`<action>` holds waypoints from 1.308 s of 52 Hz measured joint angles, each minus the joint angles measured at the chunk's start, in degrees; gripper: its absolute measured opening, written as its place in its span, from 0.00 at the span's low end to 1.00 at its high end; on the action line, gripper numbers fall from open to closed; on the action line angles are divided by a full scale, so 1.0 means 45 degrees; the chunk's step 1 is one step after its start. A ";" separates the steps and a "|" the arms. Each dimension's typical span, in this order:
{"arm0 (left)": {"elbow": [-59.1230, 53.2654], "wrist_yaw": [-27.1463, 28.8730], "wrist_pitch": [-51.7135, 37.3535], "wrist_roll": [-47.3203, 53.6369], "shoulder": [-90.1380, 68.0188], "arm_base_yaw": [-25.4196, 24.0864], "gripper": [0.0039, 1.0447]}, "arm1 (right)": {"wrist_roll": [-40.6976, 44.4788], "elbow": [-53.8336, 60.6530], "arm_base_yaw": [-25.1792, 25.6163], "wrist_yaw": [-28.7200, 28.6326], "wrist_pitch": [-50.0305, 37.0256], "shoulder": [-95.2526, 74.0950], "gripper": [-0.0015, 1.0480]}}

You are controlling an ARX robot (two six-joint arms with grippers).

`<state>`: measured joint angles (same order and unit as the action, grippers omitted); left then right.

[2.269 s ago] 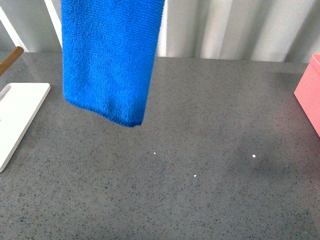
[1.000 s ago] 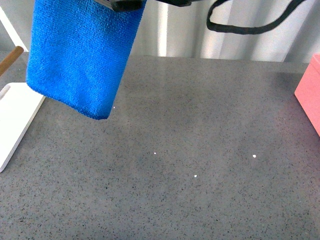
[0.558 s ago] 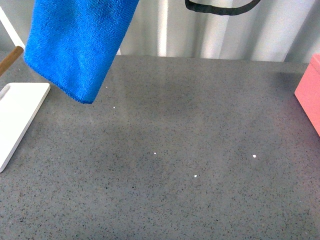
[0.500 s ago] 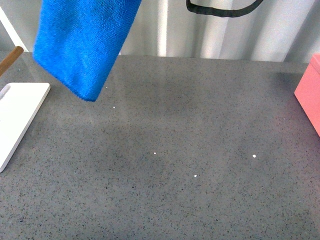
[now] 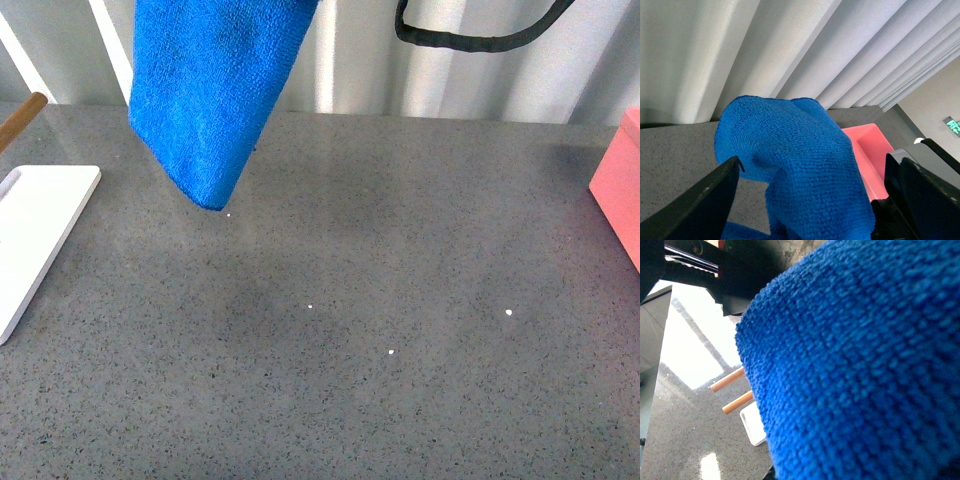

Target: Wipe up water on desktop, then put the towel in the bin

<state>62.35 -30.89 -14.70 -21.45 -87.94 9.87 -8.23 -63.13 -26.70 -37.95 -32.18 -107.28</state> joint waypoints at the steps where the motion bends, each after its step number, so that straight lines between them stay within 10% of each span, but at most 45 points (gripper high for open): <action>1: 0.0000 -0.0015 0.0000 0.0005 0.0000 -0.0005 0.94 | -0.0034 0.0010 0.0015 0.0010 -0.0005 0.0029 0.05; 11: -0.0044 0.0389 -0.0131 0.0228 0.0005 0.0049 0.93 | -0.0102 0.0544 0.0214 0.0068 -0.0117 0.0272 0.05; 17: -0.2608 0.7601 -0.3944 0.3143 0.1005 0.0432 0.69 | -0.0151 0.0607 0.0355 0.0073 -0.0092 0.0287 0.05; 20: -0.3623 0.8728 -0.4634 0.3706 0.1579 0.0277 0.60 | -0.0151 0.0622 0.0418 0.0073 -0.0049 0.0301 0.05; 37: -0.8480 0.8223 -0.6411 0.4556 0.4381 -0.0695 0.03 | -0.0165 0.0840 0.0583 0.0044 0.0000 0.0534 0.05; 68: -1.2458 0.6873 -0.5707 0.4673 0.9054 -0.2171 0.03 | 0.0131 0.0908 0.0491 0.0481 0.0627 0.0534 0.05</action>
<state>6.28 0.03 -40.38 -0.43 -47.20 0.10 -7.64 -59.05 -24.49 -35.79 -29.36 -104.88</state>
